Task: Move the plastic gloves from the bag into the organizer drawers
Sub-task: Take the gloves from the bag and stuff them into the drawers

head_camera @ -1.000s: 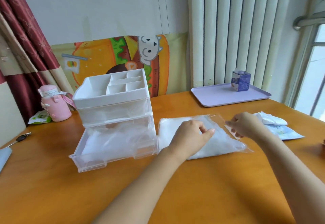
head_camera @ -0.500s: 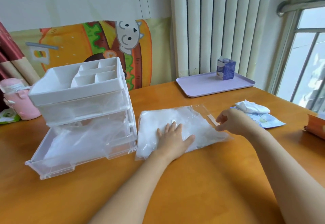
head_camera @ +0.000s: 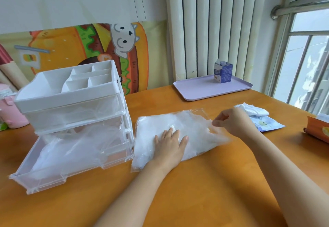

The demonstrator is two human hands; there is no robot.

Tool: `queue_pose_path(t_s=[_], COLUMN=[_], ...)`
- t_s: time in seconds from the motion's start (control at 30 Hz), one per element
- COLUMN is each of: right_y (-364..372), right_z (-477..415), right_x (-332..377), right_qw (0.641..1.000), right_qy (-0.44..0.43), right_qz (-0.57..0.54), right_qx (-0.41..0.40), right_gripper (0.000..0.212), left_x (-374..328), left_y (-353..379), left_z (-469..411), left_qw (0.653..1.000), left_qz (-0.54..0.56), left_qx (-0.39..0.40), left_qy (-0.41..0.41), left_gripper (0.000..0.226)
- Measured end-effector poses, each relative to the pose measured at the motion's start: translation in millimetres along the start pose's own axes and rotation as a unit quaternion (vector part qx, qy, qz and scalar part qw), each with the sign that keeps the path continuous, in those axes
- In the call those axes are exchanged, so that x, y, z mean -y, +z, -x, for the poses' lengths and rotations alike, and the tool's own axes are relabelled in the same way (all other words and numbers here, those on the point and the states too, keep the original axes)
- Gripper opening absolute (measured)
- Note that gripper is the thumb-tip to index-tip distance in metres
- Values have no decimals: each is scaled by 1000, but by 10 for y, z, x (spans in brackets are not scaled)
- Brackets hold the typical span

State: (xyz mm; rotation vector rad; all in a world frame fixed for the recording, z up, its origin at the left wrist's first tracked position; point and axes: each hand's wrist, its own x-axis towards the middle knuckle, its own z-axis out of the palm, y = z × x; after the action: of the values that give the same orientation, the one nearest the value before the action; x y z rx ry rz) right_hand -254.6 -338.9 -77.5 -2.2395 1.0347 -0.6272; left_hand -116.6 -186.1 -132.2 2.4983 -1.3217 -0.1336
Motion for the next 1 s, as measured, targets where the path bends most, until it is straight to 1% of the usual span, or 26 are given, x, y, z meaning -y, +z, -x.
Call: queue_pose_path(t_s=[0.07,0.1,0.13,0.17,0.2,0.23,0.27,0.3,0.33,0.4,0.43,0.47,0.5,0.53,0.57,0.6,0.63,0.67,0.73,0.77,0.83,0.87,0.93,0.97,1.0], right_y=[-66,-109,-172,-227,-277,-314,-338,-355,-367,-353,-350,-327,-319,-315,-311,-312,-307,-307,-303,-296,-268,-265,-225,-208,-191], right_z=[33,58,82,120,161,199,232,253,294,331,346,366,375,390,397,405,414,405,431,439,388,382,312,269,248], right_x=[78,109,167,214,265,307,334,371,415,447,464,460,484,488,481,502,496,493,505,499,451,450,399,382,362], right_qw=[994,983,963,935,905,874,842,816,794,759,735,712,692,673,656,643,641,642,649,651,656,669,710,733,753], right_qy=[-6,-5,-9,-14,-23,-37,-48,-57,-60,-61,-63,-59,-55,-44,-24,-11,5,8,8,5,10,25,35,26,25], right_qz=[-79,-151,-245,-340,-419,-483,-536,-574,-599,-636,-659,-679,-695,-710,-722,-730,-730,-729,-723,-722,-721,-715,-684,-663,-645], right_qx=[-74,-103,-114,-99,-67,-28,12,46,78,122,147,169,189,202,218,230,236,238,235,234,224,205,166,153,128], right_gripper=[13,17,20,23,24,24,23,24,24,24,21,14,6,25,42,49,46,44,53,51,28,23,28,32,35], left_x=[3,8,19,23,29,29,7,-24,-50,-91,-107,-128,-135,-118,-84,-53,-36,-26,-45,-57,-109,-153,-217,-244,-273], left_y=[11,26,27,29,26,1,-41,-97,-129,-154,-169,-188,-238,-261,-288,-327,-341,-349,-365,-370,-408,-465,-596,-681,-749], left_z=[6,14,4,1,-15,-14,8,28,42,57,50,60,66,55,44,33,30,29,72,89,112,141,190,225,270], left_qw=[1000,1000,1000,1000,999,995,981,958,933,899,874,835,787,748,722,714,709,709,675,661,631,624,631,648,676], left_qz=[-11,-17,-18,-8,31,99,192,286,359,436,485,549,613,658,684,691,694,693,722,734,761,771,773,761,736], left_qx=[19,25,24,14,-3,-19,-25,-30,-33,-30,-11,17,48,72,92,110,124,127,149,155,148,125,60,23,-11], left_qy=[-4,-5,-4,2,11,18,14,8,4,-12,-19,-37,-50,-58,-45,-25,-7,10,27,26,20,19,16,19,21], left_gripper=[57,57,57,56,54,53,52,50,45,31,28,34,46,61,76,88,94,95,89,87,81,74,45,30,18])
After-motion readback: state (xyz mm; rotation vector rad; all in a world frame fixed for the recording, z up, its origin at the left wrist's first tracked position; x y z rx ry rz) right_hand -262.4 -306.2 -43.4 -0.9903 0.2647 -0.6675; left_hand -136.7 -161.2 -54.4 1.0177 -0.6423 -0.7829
